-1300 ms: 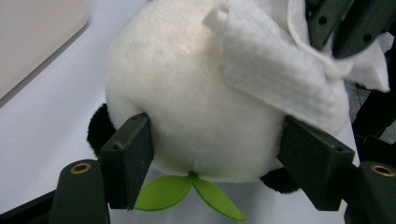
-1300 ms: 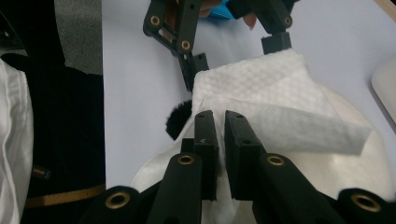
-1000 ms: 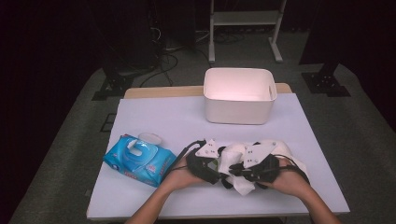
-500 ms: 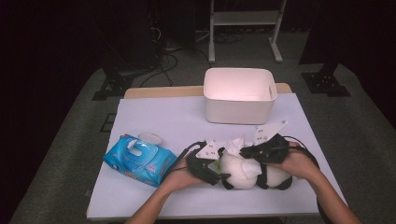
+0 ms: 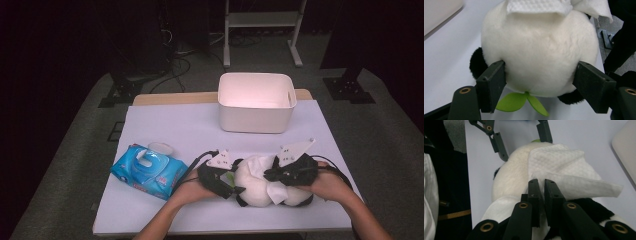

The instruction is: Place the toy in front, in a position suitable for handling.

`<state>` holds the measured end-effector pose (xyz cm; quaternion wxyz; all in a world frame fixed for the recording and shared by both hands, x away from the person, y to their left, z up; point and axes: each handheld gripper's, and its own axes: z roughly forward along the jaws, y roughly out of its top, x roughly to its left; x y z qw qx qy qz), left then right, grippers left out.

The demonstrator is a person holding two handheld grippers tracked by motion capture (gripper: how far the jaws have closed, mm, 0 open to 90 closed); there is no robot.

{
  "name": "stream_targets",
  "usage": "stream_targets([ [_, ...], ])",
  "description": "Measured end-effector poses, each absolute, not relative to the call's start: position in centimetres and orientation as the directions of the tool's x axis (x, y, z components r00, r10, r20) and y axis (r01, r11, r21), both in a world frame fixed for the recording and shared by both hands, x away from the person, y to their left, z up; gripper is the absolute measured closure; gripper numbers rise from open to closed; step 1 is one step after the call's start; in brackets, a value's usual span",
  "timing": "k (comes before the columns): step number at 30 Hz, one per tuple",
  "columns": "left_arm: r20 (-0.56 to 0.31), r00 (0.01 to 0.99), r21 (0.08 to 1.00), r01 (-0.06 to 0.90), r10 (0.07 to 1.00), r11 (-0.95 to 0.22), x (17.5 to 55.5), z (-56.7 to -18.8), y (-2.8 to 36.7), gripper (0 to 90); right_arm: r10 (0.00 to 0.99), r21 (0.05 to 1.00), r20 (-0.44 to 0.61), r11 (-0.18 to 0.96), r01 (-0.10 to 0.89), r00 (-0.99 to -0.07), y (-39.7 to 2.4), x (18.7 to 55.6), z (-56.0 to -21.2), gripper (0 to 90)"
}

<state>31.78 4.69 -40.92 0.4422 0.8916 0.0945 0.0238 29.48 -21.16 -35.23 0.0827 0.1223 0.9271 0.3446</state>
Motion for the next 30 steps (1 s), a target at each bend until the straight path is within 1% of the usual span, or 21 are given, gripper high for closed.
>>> stream_targets([
  [4, -0.038, 0.981, 0.794, 0.145, 0.190, -0.591, 31.8, -41.0, 4.6, 26.0, 0.260, 0.631, -0.078, 0.760, 0.154, -0.963, -19.9, 29.7, -34.8, 83.3],
  [9, -0.034, 0.982, 0.794, 0.141, 0.188, -0.591, 31.8, -40.9, 4.6, 26.1, 0.227, 0.634, -0.063, 0.761, 0.137, -0.972, -17.8, 30.9, -34.7, 83.3],
  [12, -0.032, 0.981, 0.797, 0.140, 0.191, -0.587, 31.8, -41.0, 4.7, 26.1, 0.209, 0.623, -0.073, 0.773, 0.119, -0.975, -17.1, 31.4, -34.4, 83.3],
  [14, -0.025, 0.981, 0.795, 0.135, 0.191, -0.591, 31.8, -40.8, 4.6, 26.1, 0.214, 0.616, -0.081, 0.779, 0.120, -0.973, -17.3, 31.6, -34.1, 83.2],
  [17, -0.023, 0.981, 0.797, 0.133, 0.191, -0.589, 31.8, -40.8, 4.6, 26.1, 0.254, 0.610, -0.088, 0.778, 0.150, -0.963, -18.6, 32.2, -33.8, 83.3],
  [21, -0.039, 0.980, 0.805, 0.147, 0.195, -0.575, 31.9, -40.5, 4.8, 26.0, 0.300, 0.625, -0.062, 0.755, 0.197, -0.952, -20.5, 32.3, -34.1, 83.2],
  [30, -0.065, 0.978, 0.824, 0.164, 0.197, -0.542, 31.9, -40.0, 5.2, 23.6, 0.265, 0.629, -0.052, 0.757, 0.175, -0.963, -21.0, 30.3, -34.6, 83.3],
])
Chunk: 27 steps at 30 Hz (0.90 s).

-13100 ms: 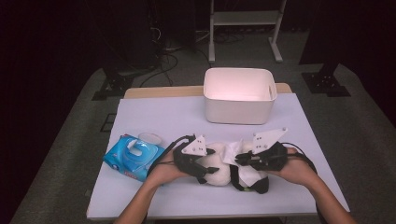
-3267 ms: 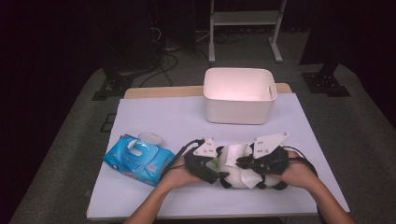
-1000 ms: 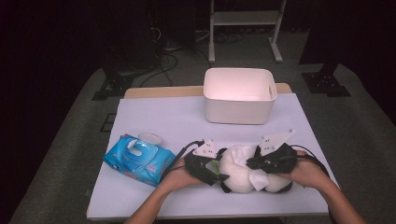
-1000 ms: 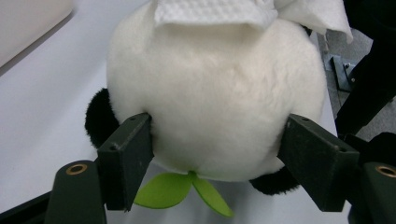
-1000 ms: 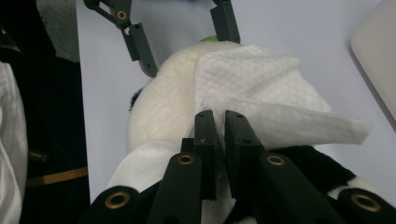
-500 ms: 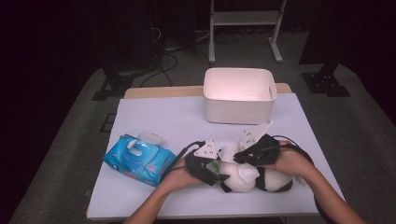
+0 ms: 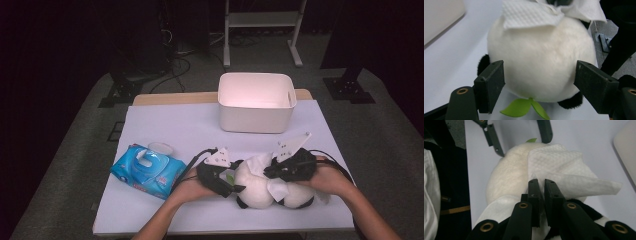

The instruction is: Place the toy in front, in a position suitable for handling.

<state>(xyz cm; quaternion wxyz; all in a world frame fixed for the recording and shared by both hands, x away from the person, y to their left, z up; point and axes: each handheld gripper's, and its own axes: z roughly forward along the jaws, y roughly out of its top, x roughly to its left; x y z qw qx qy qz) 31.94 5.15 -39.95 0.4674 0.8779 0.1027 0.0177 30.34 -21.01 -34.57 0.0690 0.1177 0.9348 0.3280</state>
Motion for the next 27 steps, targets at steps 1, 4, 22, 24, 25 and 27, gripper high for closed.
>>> stream_targets([
  [1, -0.067, 0.979, 0.824, 0.163, 0.194, -0.542, 32.1, -39.9, 5.2, 23.7, 0.264, 0.630, -0.050, 0.757, 0.174, -0.963, -21.0, 30.1, -34.6, 83.3],
  [4, -0.084, 0.982, 0.820, 0.166, 0.171, -0.548, 32.2, -40.4, 5.1, 28.6, 0.254, 0.623, -0.048, 0.763, 0.170, -0.966, -20.7, 29.6, -34.6, 83.3],
  [22, -0.054, 0.984, 0.818, 0.140, 0.168, -0.557, 31.8, -40.7, 4.8, 28.9, 0.206, 0.569, -0.083, 0.813, 0.123, -0.975, -16.2, 32.6, -33.8, 83.3],
  [24, -0.054, 0.984, 0.817, 0.140, 0.168, -0.559, 31.8, -40.7, 4.8, 28.8, 0.227, 0.580, -0.070, 0.801, 0.145, -0.971, -17.3, 32.9, -33.8, 83.3],
  [25, -0.055, 0.984, 0.817, 0.141, 0.168, -0.559, 31.8, -40.7, 4.8, 28.8, 0.243, 0.583, -0.066, 0.797, 0.160, -0.968, -17.8, 32.9, -33.7, 83.3],
  [27, -0.055, 0.984, 0.818, 0.140, 0.167, -0.558, 31.8, -40.7, 4.8, 28.7, 0.271, 0.582, -0.068, 0.793, 0.182, -0.960, -19.1, 33.0, -33.7, 83.3],
])
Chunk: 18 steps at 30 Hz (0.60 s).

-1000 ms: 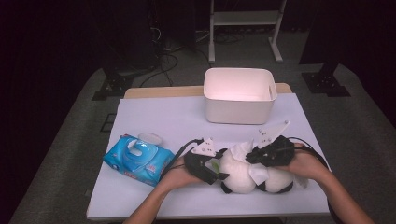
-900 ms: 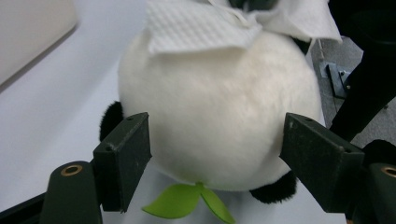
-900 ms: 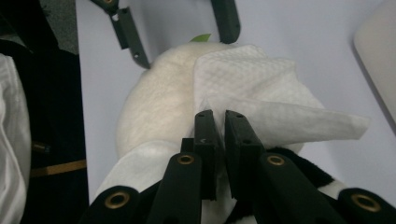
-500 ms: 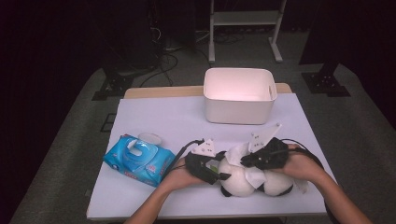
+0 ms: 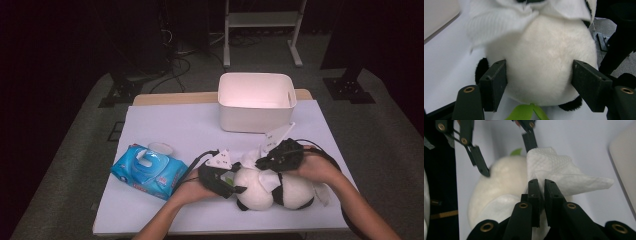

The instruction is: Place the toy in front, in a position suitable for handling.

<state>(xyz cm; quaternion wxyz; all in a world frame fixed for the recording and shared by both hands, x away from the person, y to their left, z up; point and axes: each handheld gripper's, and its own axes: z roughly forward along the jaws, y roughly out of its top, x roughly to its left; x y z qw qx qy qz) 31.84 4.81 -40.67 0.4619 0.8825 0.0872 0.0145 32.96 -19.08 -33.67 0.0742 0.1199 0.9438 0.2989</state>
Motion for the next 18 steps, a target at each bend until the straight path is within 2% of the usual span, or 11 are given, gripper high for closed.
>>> stream_targets([
  [4, -0.074, 0.983, 0.823, 0.156, 0.169, -0.546, 32.0, -40.4, 4.8, 26.0, 0.313, 0.600, -0.043, 0.767, 0.226, -0.949, -21.3, 32.6, -33.8, 83.3],
  [9, -0.083, 0.981, 0.822, 0.167, 0.175, -0.545, 32.0, -40.4, 4.5, 19.6, 0.308, 0.622, -0.053, 0.754, 0.210, -0.950, -22.0, 31.1, -34.0, 83.3],
  [18, -0.070, 0.984, 0.817, 0.150, 0.161, -0.558, 31.5, -40.8, 4.0, 26.7, 0.288, 0.579, -0.073, 0.792, 0.194, -0.955, -20.5, 30.9, -33.5, 83.1],
])
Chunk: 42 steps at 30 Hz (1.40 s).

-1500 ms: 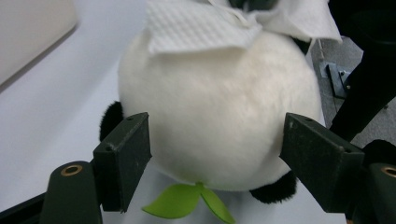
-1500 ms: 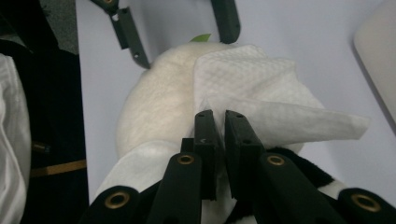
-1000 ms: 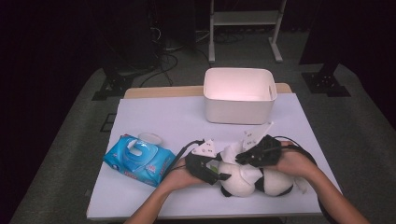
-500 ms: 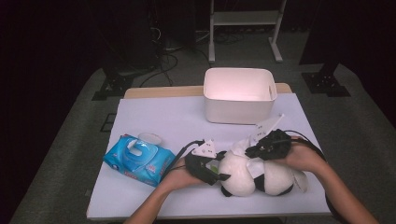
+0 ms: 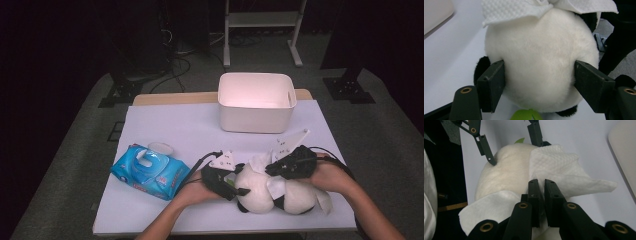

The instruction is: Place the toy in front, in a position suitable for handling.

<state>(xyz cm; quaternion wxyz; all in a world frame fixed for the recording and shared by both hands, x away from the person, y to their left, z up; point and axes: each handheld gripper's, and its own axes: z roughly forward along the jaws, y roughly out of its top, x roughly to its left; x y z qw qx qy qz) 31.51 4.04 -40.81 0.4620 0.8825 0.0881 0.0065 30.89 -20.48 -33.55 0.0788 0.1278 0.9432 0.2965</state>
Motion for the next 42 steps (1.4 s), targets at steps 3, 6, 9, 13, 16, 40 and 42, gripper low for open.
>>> stream_targets([
  [3, -0.062, 0.985, 0.815, 0.142, 0.159, -0.562, 31.4, -40.8, 4.0, 26.8, 0.274, 0.572, -0.055, 0.797, 0.194, -0.960, -19.5, 31.6, -33.5, 83.1],
  [6, -0.068, 0.985, 0.816, 0.147, 0.160, -0.559, 31.5, -40.9, 4.1, 26.8, 0.261, 0.572, -0.048, 0.798, 0.188, -0.964, -18.4, 32.4, -33.6, 83.2],
  [9, -0.064, 0.985, 0.814, 0.142, 0.157, -0.562, 31.5, -40.8, 4.1, 26.8, 0.253, 0.576, -0.038, 0.796, 0.186, -0.967, -17.4, 32.9, -33.6, 83.2],
  [13, -0.057, 0.986, 0.816, 0.135, 0.155, -0.562, 31.4, -40.8, 4.1, 26.9, 0.240, 0.560, -0.043, 0.809, 0.176, -0.970, -17.2, 32.9, -33.4, 83.2],
  [16, -0.049, 0.987, 0.814, 0.128, 0.152, -0.567, 31.3, -40.8, 4.0, 26.9, 0.254, 0.558, -0.035, 0.808, 0.192, -0.967, -18.2, 32.8, -33.3, 83.1],
  [40, -0.076, 0.990, 0.841, 0.127, 0.117, -0.526, 31.1, -38.9, 3.5, 16.9, 0.275, 0.683, -0.080, 0.715, 0.148, -0.958, -22.8, 27.1, -34.1, 83.3],
  [42, -0.078, 0.991, 0.835, 0.124, 0.107, -0.536, 31.0, -39.0, 3.1, 16.5, 0.275, 0.697, -0.077, 0.702, 0.146, -0.958, -23.2, 26.7, -34.4, 83.3],
])
